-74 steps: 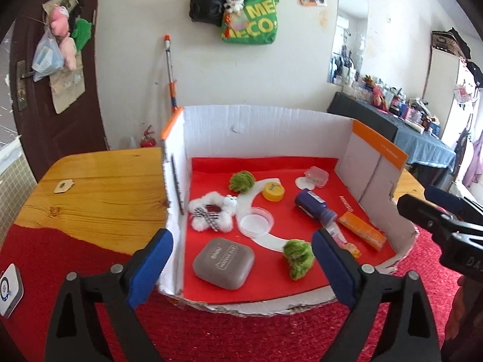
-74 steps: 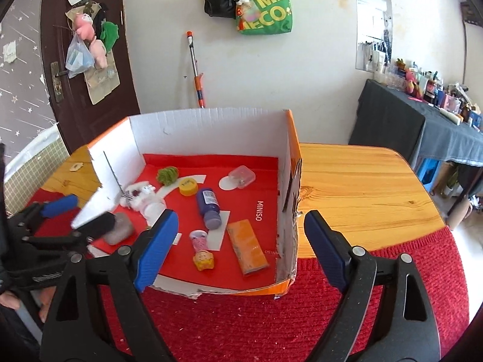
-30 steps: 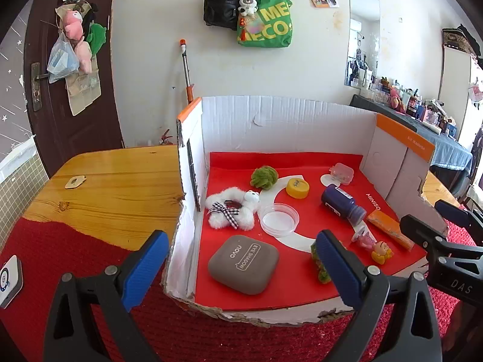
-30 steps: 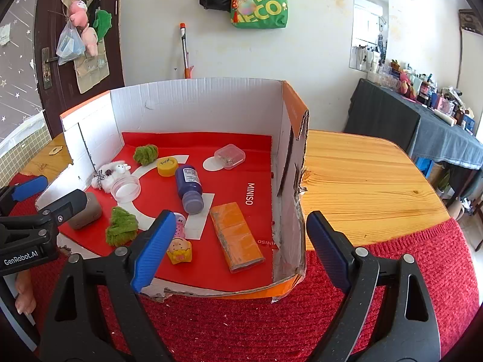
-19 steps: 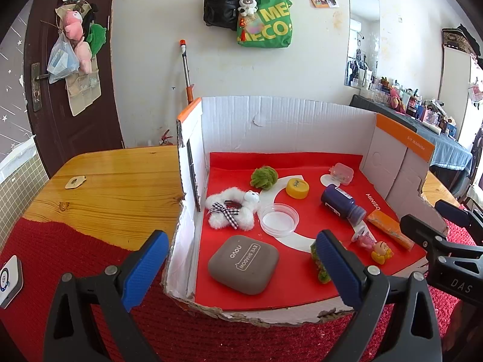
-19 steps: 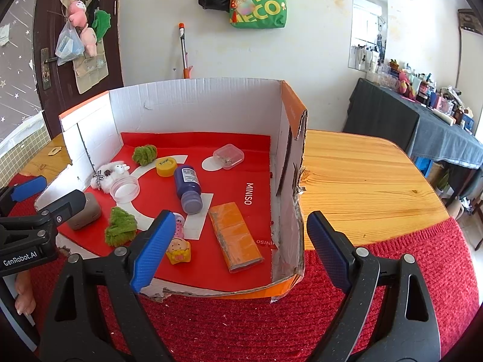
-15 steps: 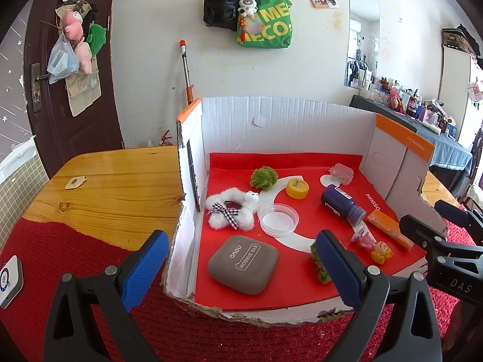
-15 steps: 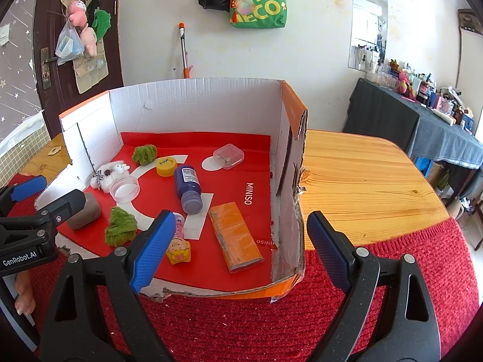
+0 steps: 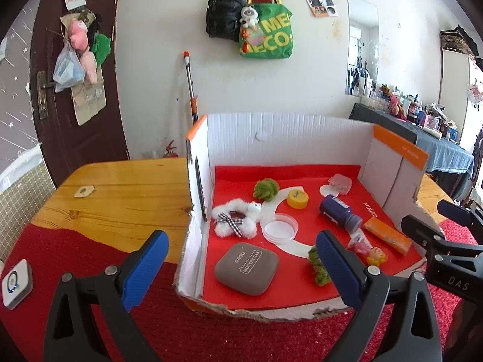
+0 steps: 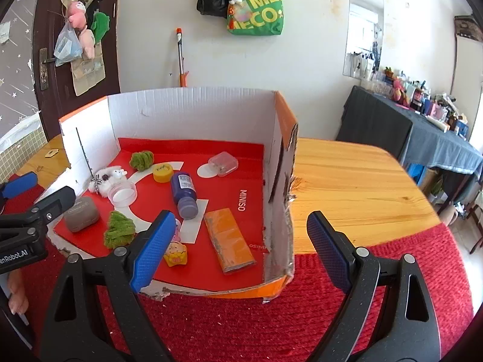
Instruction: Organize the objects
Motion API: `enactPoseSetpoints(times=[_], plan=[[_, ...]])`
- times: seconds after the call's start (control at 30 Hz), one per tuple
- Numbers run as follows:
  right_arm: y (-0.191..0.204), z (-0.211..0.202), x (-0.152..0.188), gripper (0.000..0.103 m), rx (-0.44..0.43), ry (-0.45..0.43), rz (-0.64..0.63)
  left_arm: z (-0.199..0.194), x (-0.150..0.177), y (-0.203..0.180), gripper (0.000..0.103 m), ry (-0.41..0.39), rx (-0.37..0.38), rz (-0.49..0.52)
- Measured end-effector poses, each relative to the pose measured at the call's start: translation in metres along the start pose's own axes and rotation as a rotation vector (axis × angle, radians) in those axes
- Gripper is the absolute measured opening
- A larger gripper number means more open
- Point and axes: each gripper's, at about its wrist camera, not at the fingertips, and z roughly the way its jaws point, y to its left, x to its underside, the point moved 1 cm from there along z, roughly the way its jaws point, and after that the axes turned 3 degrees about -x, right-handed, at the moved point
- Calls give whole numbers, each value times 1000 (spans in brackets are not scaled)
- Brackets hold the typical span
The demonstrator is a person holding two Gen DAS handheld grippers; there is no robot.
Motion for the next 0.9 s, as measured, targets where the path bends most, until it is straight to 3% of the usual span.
enactPoseSetpoints(times=[0.23, 0.47, 0.57, 0.9], plan=[[-6, -27, -2, 89, -29, 2, 25, -26, 1, 1, 103, -3, 25, -3], [3, -52, 13, 90, -35, 33, 9, -40, 17, 4, 103, 70, 55, -17], [4, -54, 24, 97, -57, 79, 40, -40, 28, 5, 103, 117, 49, -15], [8, -26, 63, 97, -26, 274, 59, -16, 62, 4, 103, 304, 40, -27]])
